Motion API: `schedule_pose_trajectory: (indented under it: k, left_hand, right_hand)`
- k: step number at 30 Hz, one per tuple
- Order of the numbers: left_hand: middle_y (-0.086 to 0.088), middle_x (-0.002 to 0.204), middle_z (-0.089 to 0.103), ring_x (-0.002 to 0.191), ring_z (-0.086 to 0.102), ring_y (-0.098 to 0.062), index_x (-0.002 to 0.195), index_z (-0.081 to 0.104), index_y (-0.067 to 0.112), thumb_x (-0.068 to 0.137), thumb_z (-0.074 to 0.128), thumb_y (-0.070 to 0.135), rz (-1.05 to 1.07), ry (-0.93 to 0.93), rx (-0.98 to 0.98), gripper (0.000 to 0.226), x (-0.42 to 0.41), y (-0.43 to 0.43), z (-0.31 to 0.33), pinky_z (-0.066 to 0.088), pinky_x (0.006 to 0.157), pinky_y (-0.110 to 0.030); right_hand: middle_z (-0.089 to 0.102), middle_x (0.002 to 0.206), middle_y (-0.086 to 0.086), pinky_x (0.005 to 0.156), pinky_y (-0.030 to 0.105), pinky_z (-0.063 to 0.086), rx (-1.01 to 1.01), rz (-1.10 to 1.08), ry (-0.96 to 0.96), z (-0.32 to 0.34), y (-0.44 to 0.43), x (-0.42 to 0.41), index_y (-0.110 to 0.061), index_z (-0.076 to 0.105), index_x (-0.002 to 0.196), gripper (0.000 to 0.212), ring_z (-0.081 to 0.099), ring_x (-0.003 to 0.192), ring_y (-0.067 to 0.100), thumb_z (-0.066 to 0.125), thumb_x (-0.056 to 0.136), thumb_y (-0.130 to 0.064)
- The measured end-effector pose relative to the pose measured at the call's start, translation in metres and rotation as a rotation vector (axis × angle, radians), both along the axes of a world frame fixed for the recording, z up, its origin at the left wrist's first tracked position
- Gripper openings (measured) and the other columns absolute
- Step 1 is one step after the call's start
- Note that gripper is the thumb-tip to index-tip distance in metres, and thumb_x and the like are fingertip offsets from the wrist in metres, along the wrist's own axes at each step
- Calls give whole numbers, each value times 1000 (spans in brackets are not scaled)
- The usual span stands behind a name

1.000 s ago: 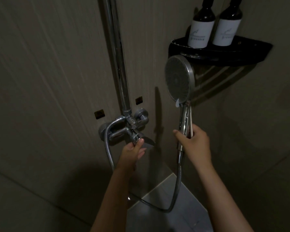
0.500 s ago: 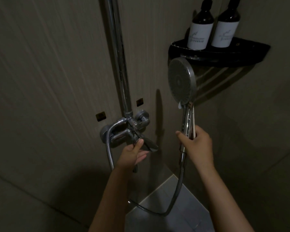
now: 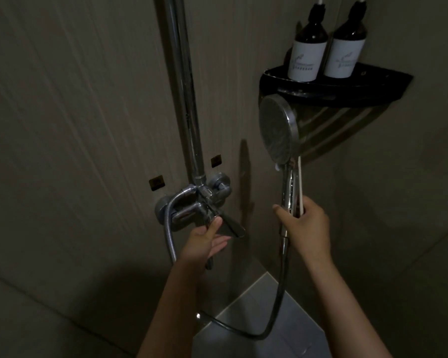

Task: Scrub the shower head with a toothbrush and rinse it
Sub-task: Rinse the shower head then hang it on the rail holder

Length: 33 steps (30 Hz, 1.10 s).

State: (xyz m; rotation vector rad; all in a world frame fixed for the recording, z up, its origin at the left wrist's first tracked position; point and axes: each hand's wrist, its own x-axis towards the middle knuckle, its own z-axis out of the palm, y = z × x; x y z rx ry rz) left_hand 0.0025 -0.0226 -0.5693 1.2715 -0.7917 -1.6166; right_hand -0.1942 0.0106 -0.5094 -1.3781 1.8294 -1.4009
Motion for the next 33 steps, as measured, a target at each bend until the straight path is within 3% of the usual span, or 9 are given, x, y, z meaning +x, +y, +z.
schedule_pose_trajectory:
  k: [4, 8, 15, 23, 27, 29, 33]
  left_hand:
    - [-26, 124, 58, 103, 64, -29, 129, 46, -3, 91, 56, 30, 4, -17, 15, 51, -1, 1, 4, 49, 94, -34]
    - [-29, 127, 55, 110, 61, -34, 130, 43, -6, 91, 56, 29, 23, -28, 42, 55, -1, 2, 8, 48, 97, -36]
    - [-29, 124, 56, 109, 62, -34, 127, 45, -7, 91, 56, 30, 26, -31, 62, 53, 1, 3, 9, 49, 93, -34]
    - [-29, 118, 61, 98, 66, -29, 123, 49, -8, 90, 56, 32, 36, -34, 63, 51, -1, 4, 10, 53, 80, -28]
    - [-25, 113, 65, 92, 67, -25, 114, 57, -3, 92, 54, 32, 52, -44, 40, 41, -5, 7, 11, 50, 87, -33]
    - [-20, 110, 67, 90, 67, -21, 108, 59, 3, 92, 54, 32, 61, -41, 30, 33, -9, 9, 12, 49, 90, -33]
    - [-21, 114, 63, 93, 65, -22, 119, 54, 1, 93, 51, 35, 53, -84, 22, 43, -10, 12, 12, 48, 90, -32]
  right_hand:
    - [61, 63, 3, 52, 34, 48, 8, -3, 14, 2, 2, 1, -12, 59, 74, 20, 58, 55, 16, 74, 78, -26]
    - [60, 63, 6, 52, 37, 48, 17, -9, 27, 2, 3, 2, -8, 57, 73, 25, 57, 56, 21, 74, 77, -26]
    - [59, 60, -1, 46, 22, 38, 19, -35, 14, -3, 3, 2, -16, 57, 69, 21, 55, 52, 10, 75, 76, -25]
    - [59, 59, -3, 48, 26, 40, 28, -59, -8, -5, -1, 2, -17, 59, 71, 19, 56, 53, 10, 74, 77, -25]
    - [59, 59, -3, 47, 24, 39, 22, -77, 7, -6, 0, 3, -15, 58, 70, 20, 55, 53, 10, 75, 76, -25]
    - [58, 58, -4, 43, 17, 35, 20, -83, 11, -6, 1, 3, -16, 58, 69, 21, 52, 50, 5, 75, 77, -25]
    - [56, 56, -3, 44, 20, 34, 18, -88, 5, -4, 2, 2, -16, 55, 67, 24, 50, 48, 6, 74, 77, -24]
